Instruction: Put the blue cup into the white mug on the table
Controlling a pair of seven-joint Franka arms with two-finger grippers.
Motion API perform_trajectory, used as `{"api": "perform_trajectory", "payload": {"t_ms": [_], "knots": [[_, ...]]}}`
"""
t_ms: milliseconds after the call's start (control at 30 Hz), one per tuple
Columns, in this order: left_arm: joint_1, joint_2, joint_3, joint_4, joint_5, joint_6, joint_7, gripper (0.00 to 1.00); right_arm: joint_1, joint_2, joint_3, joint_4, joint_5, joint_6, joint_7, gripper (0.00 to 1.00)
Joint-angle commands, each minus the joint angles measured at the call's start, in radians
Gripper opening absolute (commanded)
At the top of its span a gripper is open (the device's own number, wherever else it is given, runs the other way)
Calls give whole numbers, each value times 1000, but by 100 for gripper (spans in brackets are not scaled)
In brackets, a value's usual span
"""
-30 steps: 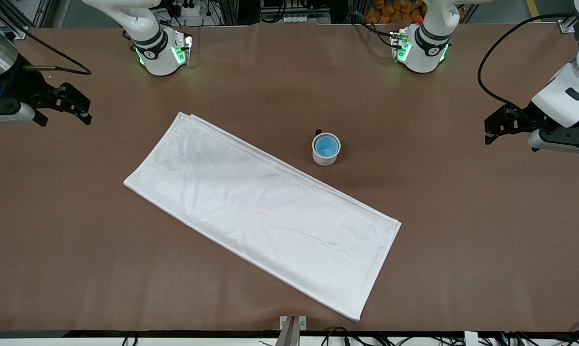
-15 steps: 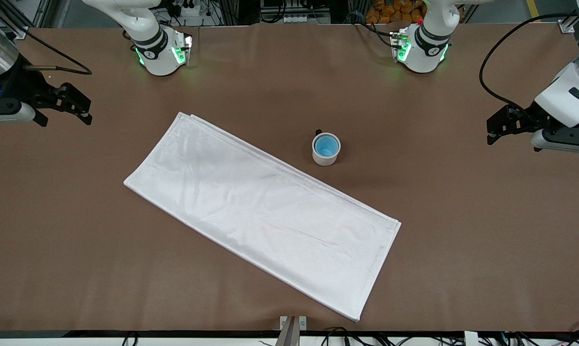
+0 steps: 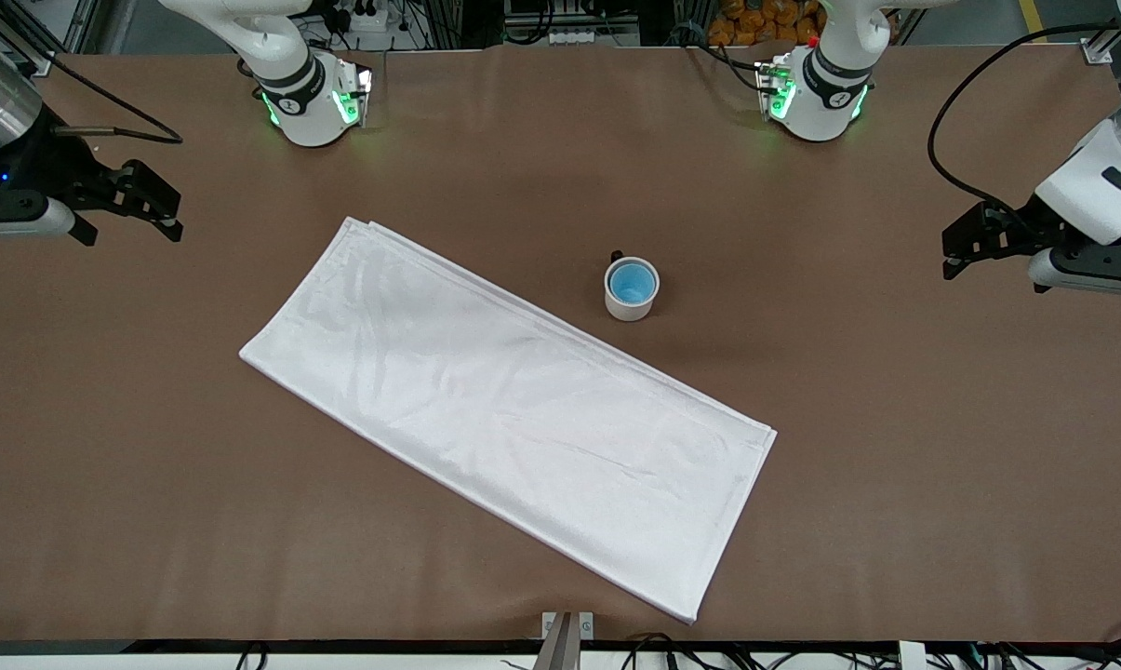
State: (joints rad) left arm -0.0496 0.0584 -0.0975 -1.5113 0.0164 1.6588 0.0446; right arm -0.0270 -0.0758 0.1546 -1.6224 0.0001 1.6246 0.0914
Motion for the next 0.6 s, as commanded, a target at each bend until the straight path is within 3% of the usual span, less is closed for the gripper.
{"api": "perform_trajectory", "payload": {"t_ms": [0,567], "knots": [[8,-11,9,16,-38,-25,20,100,2,-4,-3,2,20,-2,1,100],[13,-19,9,16,-33,-25,20,100,1,-7,-6,2,18,-6,1,100]]}}
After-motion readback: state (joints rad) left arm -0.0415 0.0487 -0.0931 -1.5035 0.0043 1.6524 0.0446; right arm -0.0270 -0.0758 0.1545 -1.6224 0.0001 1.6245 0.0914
